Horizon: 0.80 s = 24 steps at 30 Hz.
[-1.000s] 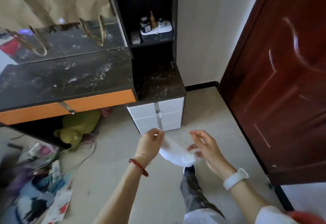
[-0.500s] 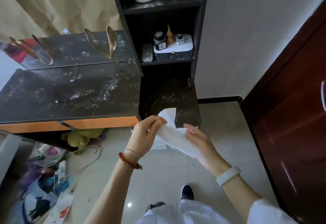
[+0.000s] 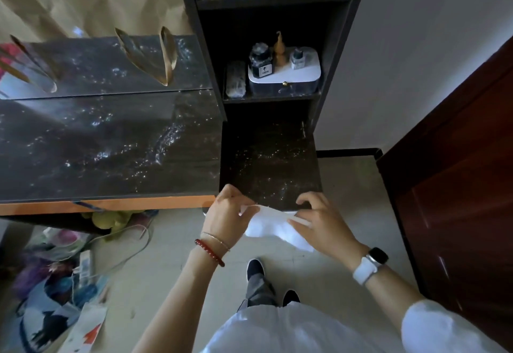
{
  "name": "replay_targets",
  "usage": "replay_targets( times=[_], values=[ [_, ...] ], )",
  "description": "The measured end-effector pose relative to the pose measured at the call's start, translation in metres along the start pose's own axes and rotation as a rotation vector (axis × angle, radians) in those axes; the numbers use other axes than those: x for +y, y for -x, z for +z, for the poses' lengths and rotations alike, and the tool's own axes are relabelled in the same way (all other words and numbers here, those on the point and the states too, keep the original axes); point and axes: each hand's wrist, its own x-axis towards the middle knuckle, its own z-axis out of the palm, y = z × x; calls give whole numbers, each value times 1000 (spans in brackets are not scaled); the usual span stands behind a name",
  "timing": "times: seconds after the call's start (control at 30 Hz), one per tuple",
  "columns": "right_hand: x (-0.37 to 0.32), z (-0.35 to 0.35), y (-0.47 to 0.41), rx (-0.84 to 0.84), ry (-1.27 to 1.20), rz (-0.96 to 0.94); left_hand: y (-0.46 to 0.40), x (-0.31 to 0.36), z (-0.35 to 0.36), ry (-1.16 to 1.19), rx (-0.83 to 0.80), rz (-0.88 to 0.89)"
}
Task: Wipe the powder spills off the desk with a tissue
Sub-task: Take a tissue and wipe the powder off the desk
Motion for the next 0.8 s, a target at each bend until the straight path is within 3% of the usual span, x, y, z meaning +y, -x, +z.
replay_targets(
  times=[0.07, 0.17, 0.23, 0.3, 0.37, 0.47, 0.57, 0.67, 0.8],
  values=[
    [-6, -5, -16, 71, -10, 41, -11, -5, -5, -4, 139, 113],
    [-27, -6, -49, 104, -369, 350, -23, -1, -11, 80, 299, 360],
    [-37, -7, -69, 131, -889, 562, -29, -4, -8, 79, 222, 479],
    [-42, -5, -80, 86, -1438, 670, -35, -14, 2, 34, 6, 462],
    [-39, 2, -82, 46, -1586, 712, -37, -27, 15, -72, -229, 418],
    [-32, 22, -86, 64, -1442, 835, -41, -43, 35, -141, -349, 479],
    [-4, 42, -93, 262, -991, 929, -50, -50, 50, -83, -300, 388],
    [30, 50, -98, 342, -530, 713, -64, -58, 72, -59, -235, 174],
    [85, 76, -107, 344, -166, 448, -84, -85, 109, -58, -191, -36]
  ],
)
